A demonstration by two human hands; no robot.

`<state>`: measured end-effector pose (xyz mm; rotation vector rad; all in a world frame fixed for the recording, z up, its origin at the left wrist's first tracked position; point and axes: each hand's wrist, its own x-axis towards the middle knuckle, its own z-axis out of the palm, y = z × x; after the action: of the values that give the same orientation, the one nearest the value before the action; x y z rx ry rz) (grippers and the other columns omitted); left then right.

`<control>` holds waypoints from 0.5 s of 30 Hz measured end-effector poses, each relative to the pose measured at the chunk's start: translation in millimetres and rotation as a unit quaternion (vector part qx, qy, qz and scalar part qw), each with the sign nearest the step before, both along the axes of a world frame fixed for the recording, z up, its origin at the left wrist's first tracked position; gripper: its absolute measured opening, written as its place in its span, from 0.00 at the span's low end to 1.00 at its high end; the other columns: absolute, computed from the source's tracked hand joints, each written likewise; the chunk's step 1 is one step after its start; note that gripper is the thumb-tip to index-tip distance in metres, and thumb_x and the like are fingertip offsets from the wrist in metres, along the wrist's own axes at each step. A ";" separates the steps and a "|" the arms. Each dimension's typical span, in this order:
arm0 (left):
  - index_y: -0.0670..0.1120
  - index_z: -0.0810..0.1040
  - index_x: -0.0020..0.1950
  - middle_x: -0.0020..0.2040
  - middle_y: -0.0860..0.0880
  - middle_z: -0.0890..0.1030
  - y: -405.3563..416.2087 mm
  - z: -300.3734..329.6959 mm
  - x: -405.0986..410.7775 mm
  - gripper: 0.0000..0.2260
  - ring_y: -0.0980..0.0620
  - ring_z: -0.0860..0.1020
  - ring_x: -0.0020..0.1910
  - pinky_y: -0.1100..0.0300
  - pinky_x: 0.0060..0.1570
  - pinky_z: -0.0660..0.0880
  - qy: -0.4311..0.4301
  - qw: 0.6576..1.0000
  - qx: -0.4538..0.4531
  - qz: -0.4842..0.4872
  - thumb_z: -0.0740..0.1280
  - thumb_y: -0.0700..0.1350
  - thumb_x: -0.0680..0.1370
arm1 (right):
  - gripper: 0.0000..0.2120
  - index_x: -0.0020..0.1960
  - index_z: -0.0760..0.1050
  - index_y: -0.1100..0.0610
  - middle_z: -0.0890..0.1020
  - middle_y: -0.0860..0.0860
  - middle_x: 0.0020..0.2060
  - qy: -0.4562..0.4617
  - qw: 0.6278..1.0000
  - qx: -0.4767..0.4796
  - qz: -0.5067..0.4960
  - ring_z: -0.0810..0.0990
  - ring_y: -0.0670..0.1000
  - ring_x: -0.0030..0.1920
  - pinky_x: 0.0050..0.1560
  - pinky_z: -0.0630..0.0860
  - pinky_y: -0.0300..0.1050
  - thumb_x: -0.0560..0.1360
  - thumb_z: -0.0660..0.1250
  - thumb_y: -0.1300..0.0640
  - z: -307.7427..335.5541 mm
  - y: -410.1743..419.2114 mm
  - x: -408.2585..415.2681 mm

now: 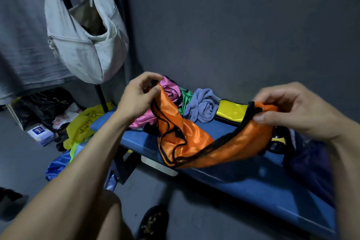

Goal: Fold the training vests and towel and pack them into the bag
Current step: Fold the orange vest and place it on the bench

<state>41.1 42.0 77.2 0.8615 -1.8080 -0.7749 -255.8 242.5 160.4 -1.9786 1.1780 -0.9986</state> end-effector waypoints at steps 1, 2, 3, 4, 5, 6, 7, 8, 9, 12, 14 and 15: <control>0.52 0.82 0.57 0.47 0.52 0.82 8.3 21.1 -0.3 0.10 0.56 0.78 0.45 0.54 0.52 0.75 -0.027 0.997 -0.030 -0.064 0.69 0.40 0.79 | 0.09 0.43 0.84 0.52 0.83 0.49 0.37 0.006 1.000 -0.005 0.018 0.80 0.43 0.38 0.40 0.75 0.34 0.72 0.78 0.47 7.4 5.7 7.3; 0.47 0.81 0.59 0.48 0.52 0.82 16.6 41.2 -2.5 0.08 0.56 0.78 0.47 0.57 0.52 0.74 -0.060 0.988 -0.062 -0.131 0.69 0.39 0.80 | 0.10 0.44 0.84 0.51 0.83 0.49 0.37 0.015 0.999 -0.006 0.039 0.80 0.44 0.38 0.41 0.75 0.34 0.72 0.77 0.45 12.1 8.5 12.9; 0.44 0.80 0.60 0.49 0.52 0.81 26.2 63.5 -4.8 0.08 0.57 0.78 0.48 0.59 0.53 0.74 -0.091 0.975 -0.095 -0.179 0.68 0.37 0.81 | 0.09 0.45 0.84 0.51 0.83 0.49 0.37 0.016 0.998 -0.011 0.052 0.80 0.44 0.38 0.41 0.75 0.34 0.73 0.77 0.46 19.0 11.1 19.1; 0.42 0.80 0.61 0.50 0.54 0.81 36.2 84.9 -7.3 0.09 0.57 0.78 0.49 0.61 0.53 0.74 -0.122 0.963 -0.127 -0.205 0.68 0.36 0.82 | 0.05 0.45 0.84 0.50 0.83 0.48 0.38 0.020 0.998 -0.021 0.057 0.80 0.44 0.39 0.42 0.75 0.35 0.74 0.76 0.49 26.0 12.5 23.9; 0.43 0.79 0.62 0.50 0.56 0.81 43.4 102.5 -9.4 0.10 0.59 0.78 0.50 0.62 0.53 0.74 -0.154 0.954 -0.149 -0.210 0.69 0.36 0.82 | 0.01 0.45 0.84 0.49 0.84 0.48 0.38 0.029 0.998 -0.032 0.054 0.81 0.44 0.39 0.43 0.75 0.35 0.75 0.74 0.54 32.6 14.3 28.5; 0.46 0.79 0.63 0.49 0.59 0.81 49.0 116.1 -10.5 0.11 0.60 0.79 0.49 0.62 0.52 0.75 -0.182 0.948 -0.161 -0.204 0.69 0.38 0.81 | 0.04 0.45 0.84 0.49 0.84 0.49 0.39 0.040 0.997 -0.048 0.041 0.81 0.45 0.40 0.44 0.75 0.35 0.75 0.73 0.58 37.4 15.7 32.0; 0.47 0.78 0.65 0.44 0.59 0.80 54.8 125.4 -10.0 0.13 0.60 0.78 0.44 0.63 0.48 0.75 -0.203 0.944 -0.159 -0.204 0.70 0.39 0.81 | 0.05 0.45 0.84 0.51 0.84 0.50 0.39 0.053 0.997 -0.057 0.028 0.82 0.46 0.41 0.45 0.75 0.36 0.75 0.73 0.60 40.2 17.6 35.8; 0.48 0.76 0.67 0.38 0.57 0.77 62.1 132.3 -10.0 0.15 0.59 0.75 0.38 0.64 0.42 0.72 -0.214 0.941 -0.140 -0.222 0.70 0.39 0.81 | 0.03 0.46 0.84 0.53 0.85 0.52 0.40 0.061 0.996 -0.060 0.016 0.82 0.50 0.41 0.45 0.75 0.37 0.76 0.72 0.59 41.4 19.7 38.5; 0.47 0.74 0.68 0.35 0.50 0.73 70.6 137.6 -11.6 0.16 0.56 0.70 0.34 0.63 0.37 0.68 -0.217 0.935 -0.118 -0.255 0.70 0.39 0.81 | 0.03 0.47 0.85 0.55 0.85 0.54 0.41 0.067 0.996 -0.066 0.005 0.83 0.53 0.43 0.46 0.75 0.38 0.76 0.72 0.58 42.9 22.3 42.3; 0.46 0.70 0.71 0.37 0.34 0.70 91.2 148.6 -16.1 0.19 0.48 0.67 0.34 0.56 0.35 0.66 -0.211 0.920 -0.091 -0.319 0.69 0.38 0.82 | 0.03 0.49 0.84 0.55 0.85 0.53 0.43 0.069 0.995 -0.076 -0.012 0.84 0.51 0.46 0.49 0.76 0.39 0.77 0.72 0.58 43.8 30.0 53.0; 0.46 0.68 0.72 0.42 0.36 0.77 100.3 149.9 -18.7 0.21 0.50 0.73 0.36 0.56 0.37 0.71 -0.208 0.914 -0.072 -0.340 0.69 0.37 0.82 | 0.03 0.50 0.84 0.56 0.85 0.54 0.45 0.065 0.995 -0.080 -0.020 0.84 0.53 0.48 0.51 0.78 0.45 0.77 0.72 0.59 45.9 34.2 59.5; 0.46 0.67 0.73 0.44 0.38 0.80 104.1 147.9 -19.9 0.22 0.51 0.76 0.38 0.56 0.40 0.74 -0.208 0.913 -0.062 -0.346 0.69 0.37 0.81 | 0.04 0.51 0.84 0.57 0.85 0.55 0.45 0.058 0.995 -0.079 -0.030 0.85 0.54 0.48 0.51 0.79 0.48 0.78 0.72 0.59 46.7 35.7 61.5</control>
<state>21.2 146.0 225.1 0.2870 -2.5698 -0.9398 -194.3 278.3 207.1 -2.1620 1.2617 -1.0460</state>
